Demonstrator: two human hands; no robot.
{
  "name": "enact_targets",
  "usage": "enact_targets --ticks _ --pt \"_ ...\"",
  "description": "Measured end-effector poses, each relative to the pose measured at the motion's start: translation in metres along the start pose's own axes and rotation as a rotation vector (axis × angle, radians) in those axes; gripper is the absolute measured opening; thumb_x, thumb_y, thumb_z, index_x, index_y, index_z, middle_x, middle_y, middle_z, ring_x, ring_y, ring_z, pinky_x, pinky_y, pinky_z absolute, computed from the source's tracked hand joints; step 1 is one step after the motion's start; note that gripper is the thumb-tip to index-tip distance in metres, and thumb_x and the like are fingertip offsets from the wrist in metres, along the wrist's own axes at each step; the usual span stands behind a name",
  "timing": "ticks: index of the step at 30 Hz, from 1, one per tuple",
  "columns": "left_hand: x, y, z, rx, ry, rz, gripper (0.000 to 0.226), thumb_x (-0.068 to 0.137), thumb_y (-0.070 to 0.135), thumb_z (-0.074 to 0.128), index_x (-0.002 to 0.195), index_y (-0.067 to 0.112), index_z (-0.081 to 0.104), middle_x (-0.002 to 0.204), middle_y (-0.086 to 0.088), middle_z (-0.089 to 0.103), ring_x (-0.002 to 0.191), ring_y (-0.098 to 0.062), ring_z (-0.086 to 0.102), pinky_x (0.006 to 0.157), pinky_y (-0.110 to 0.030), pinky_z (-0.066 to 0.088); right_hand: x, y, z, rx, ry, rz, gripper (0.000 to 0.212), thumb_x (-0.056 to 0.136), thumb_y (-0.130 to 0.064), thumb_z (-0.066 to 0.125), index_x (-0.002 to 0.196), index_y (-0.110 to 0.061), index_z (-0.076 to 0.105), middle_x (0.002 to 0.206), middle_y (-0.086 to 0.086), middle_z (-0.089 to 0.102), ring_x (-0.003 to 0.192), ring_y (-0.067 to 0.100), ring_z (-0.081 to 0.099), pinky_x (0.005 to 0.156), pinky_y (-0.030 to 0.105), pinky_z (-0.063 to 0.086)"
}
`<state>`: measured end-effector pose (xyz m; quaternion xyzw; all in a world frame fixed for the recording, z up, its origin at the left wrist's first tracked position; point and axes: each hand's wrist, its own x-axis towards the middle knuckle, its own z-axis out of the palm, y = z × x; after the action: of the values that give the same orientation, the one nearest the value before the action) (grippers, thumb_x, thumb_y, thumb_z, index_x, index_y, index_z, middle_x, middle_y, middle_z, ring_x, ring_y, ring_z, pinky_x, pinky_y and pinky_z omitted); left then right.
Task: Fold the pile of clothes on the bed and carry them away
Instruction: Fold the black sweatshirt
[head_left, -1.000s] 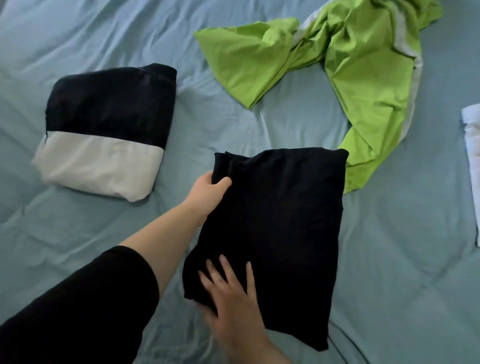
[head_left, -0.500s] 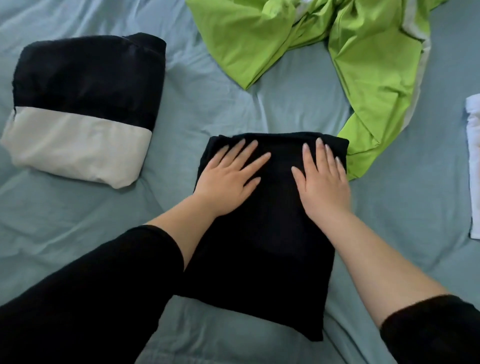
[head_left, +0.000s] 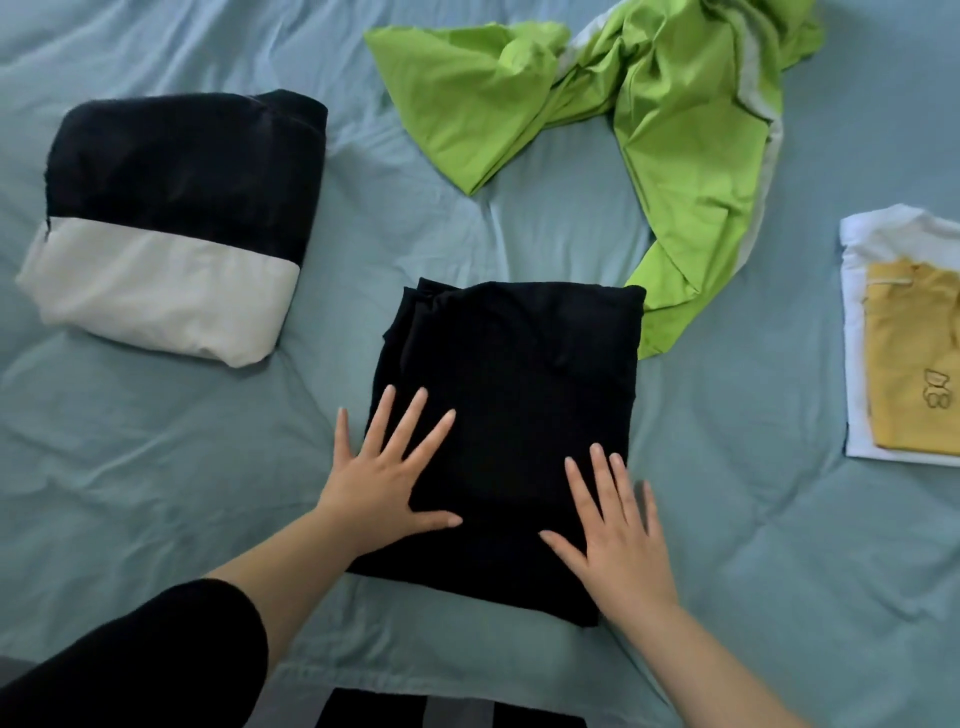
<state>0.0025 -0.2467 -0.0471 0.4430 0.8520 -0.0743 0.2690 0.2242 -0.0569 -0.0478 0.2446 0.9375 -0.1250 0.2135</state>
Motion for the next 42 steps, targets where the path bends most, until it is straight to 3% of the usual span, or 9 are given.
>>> enact_targets --ticks 3,7,11,16,18,23,31,38,42 --pt "-0.023 0.006 -0.003 -0.37 0.017 -0.173 0.121 0.055 0.098 0.037 0.143 0.048 -0.028 0.152 0.007 -0.04 0.148 -0.03 -0.015 0.114 -0.059 0.015 -0.017 0.0 -0.004 0.463 0.028 0.253 0.095 0.08 -0.077 0.034 0.151 -0.036 -0.016 0.16 -0.004 -0.022 0.147 0.011 -0.012 0.118 0.033 0.006" --pt "-0.015 0.025 -0.013 -0.876 0.228 -0.484 0.124 0.054 0.088 0.06 0.148 0.049 -0.01 0.16 0.01 -0.004 0.146 -0.026 0.018 0.112 -0.046 0.029 -0.004 -0.008 -0.013 1.177 0.223 0.699 0.083 0.071 -0.067 0.065 0.14 -0.026 0.041 0.137 -0.004 0.05 0.125 0.013 0.05 0.105 0.032 0.041" --pt "0.013 0.034 -0.025 -1.147 0.207 -0.695 0.101 0.065 0.063 0.076 0.143 0.025 0.027 0.141 -0.002 0.04 0.123 -0.023 0.049 0.1 -0.035 0.041 0.029 -0.012 -0.028 1.47 0.162 0.711 0.05 0.073 -0.054 0.074 0.113 -0.027 0.06 0.106 -0.015 0.068 0.094 -0.001 0.064 0.079 0.019 0.05" --pt "0.003 0.056 -0.053 -1.412 0.228 -0.604 0.033 0.078 0.037 0.075 0.107 0.039 0.059 0.107 0.012 0.07 0.098 -0.012 0.066 0.089 -0.036 0.054 0.032 -0.001 -0.049 1.497 0.119 0.604 0.043 0.081 -0.037 0.074 0.121 -0.027 0.06 0.117 -0.012 0.067 0.108 0.01 0.064 0.09 0.031 0.053" --pt "-0.006 0.079 -0.069 -1.389 0.304 -0.499 0.024 0.079 0.038 0.073 0.096 0.049 0.06 0.097 0.021 0.07 0.088 0.001 0.067 0.077 -0.026 0.053 0.019 0.016 -0.063 1.525 0.215 0.552 0.024 0.082 -0.032 0.073 0.105 -0.033 0.066 0.103 -0.015 0.073 0.096 0.004 0.069 0.077 0.022 0.054" --pt "0.006 0.161 -0.093 -1.434 0.287 -0.35 0.029 0.082 0.032 0.072 0.107 0.042 0.061 0.097 0.026 0.07 0.087 0.006 0.067 0.075 -0.02 0.05 -0.029 0.085 -0.094 1.509 0.365 0.567 0.016 0.083 -0.031 0.073 0.097 -0.037 0.069 0.098 -0.017 0.073 0.09 0.001 0.069 0.077 0.024 0.053" --pt "0.083 0.307 -0.135 -1.49 0.177 -0.153 0.031 0.083 0.04 0.067 0.111 0.046 0.057 0.102 0.025 0.068 0.096 0.004 0.064 0.092 -0.032 0.052 -0.053 0.235 -0.159 1.318 0.555 0.571 0.019 0.083 -0.036 0.072 0.098 -0.048 0.067 0.101 -0.024 0.071 0.09 -0.006 0.067 0.07 0.011 0.05" --pt "0.174 0.409 -0.173 -1.482 0.227 -0.021 0.032 0.078 0.052 0.063 0.108 0.05 0.052 0.1 0.029 0.064 0.1 0.002 0.061 0.084 -0.025 0.046 -0.012 0.383 -0.206 1.258 0.583 0.576 0.026 0.081 -0.037 0.074 0.105 -0.033 0.066 0.103 -0.013 0.073 0.097 0.008 0.069 0.08 0.026 0.053" --pt "0.212 0.428 -0.144 -1.362 -0.066 -0.172 0.073 0.092 0.052 0.052 0.151 0.032 0.014 0.146 0.003 0.045 0.128 -0.025 0.048 0.106 -0.038 0.039 0.007 0.416 -0.169 1.123 0.247 0.817 0.085 0.09 -0.049 0.06 0.154 -0.028 0.008 0.156 -0.001 0.03 0.14 0.023 0.035 0.115 0.043 0.03"
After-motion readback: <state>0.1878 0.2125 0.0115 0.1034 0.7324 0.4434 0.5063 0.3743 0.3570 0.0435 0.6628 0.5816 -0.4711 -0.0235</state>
